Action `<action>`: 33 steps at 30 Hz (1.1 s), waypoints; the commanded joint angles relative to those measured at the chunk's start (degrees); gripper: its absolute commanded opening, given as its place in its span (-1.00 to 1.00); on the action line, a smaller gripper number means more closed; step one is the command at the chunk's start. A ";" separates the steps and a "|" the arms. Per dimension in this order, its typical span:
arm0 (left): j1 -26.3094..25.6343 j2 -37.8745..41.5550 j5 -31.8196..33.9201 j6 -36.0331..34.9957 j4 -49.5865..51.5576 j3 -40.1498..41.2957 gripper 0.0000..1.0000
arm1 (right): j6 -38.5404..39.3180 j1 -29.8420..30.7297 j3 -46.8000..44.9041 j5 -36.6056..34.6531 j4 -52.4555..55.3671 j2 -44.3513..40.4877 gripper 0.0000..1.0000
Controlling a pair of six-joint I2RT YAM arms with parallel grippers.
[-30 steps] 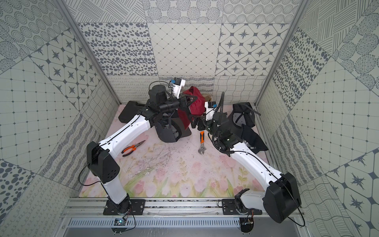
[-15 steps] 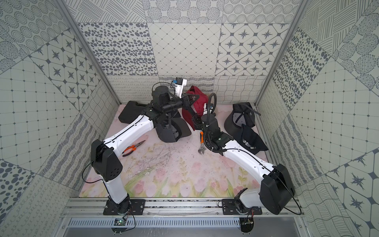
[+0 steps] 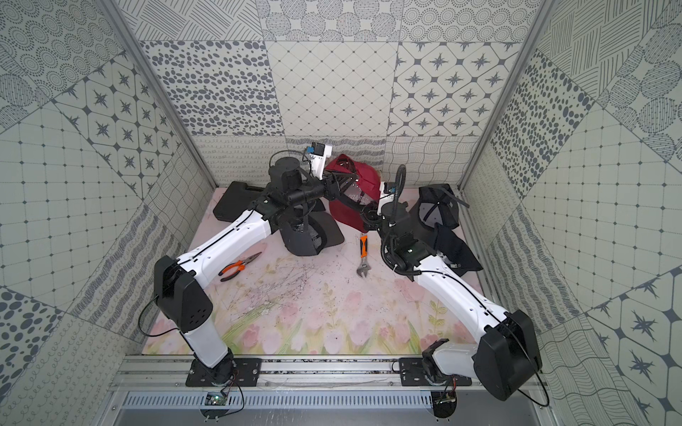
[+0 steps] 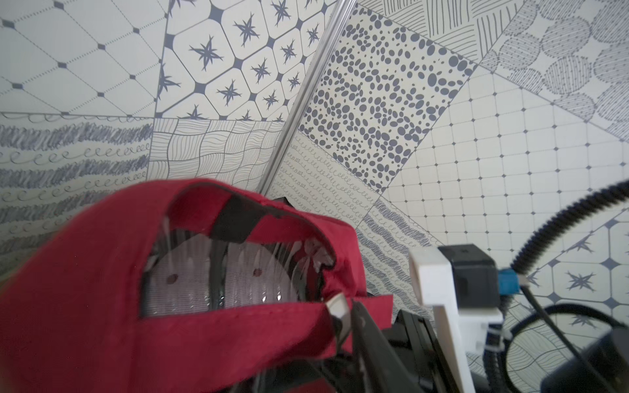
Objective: Open the adjustable buckle of the baseball cap
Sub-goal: Pick up the baseball cap at the corner of the board.
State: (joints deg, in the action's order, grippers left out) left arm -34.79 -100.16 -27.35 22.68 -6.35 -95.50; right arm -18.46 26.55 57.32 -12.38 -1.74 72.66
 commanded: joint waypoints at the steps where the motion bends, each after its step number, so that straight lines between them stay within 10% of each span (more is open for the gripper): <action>1: 2.30 1.46 -3.43 -4.95 8.91 -2.10 0.18 | -1.21 -5.14 -1.99 10.08 -0.69 -2.16 -1.00; 15: 8.49 2.94 -13.70 -22.01 26.20 -6.63 0.33 | 14.39 -18.06 -3.24 38.34 -0.42 -0.15 -1.00; 21: 8.51 -1.40 -19.46 -35.75 37.66 -15.65 0.35 | 26.68 -19.34 2.41 61.61 8.23 4.64 -1.00; 33: 8.00 -10.18 -34.15 -44.26 53.50 -25.10 0.51 | 49.38 -19.16 14.00 64.87 26.45 12.93 -1.00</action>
State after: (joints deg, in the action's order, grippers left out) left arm -26.55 -108.31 -52.62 -13.72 36.93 -119.15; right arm 22.74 7.35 68.29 50.35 21.12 84.16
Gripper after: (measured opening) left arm 0.755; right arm 0.085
